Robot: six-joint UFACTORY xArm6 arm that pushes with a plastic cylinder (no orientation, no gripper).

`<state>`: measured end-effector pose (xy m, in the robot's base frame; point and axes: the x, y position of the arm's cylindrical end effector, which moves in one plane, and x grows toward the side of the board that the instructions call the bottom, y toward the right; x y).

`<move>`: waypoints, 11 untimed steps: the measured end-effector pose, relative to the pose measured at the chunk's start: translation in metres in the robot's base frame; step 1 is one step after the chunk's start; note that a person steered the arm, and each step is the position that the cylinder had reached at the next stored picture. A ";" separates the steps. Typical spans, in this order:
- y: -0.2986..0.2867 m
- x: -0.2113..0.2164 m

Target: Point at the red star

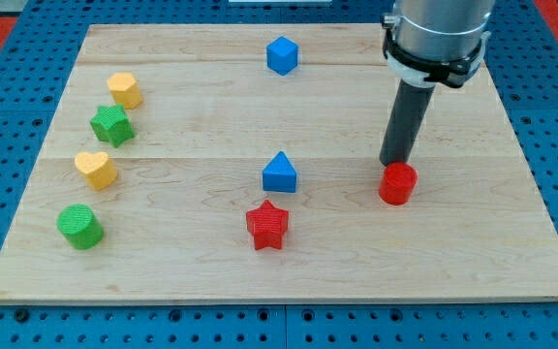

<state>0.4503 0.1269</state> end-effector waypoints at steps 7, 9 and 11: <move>-0.095 0.045; -0.161 0.048; -0.168 0.097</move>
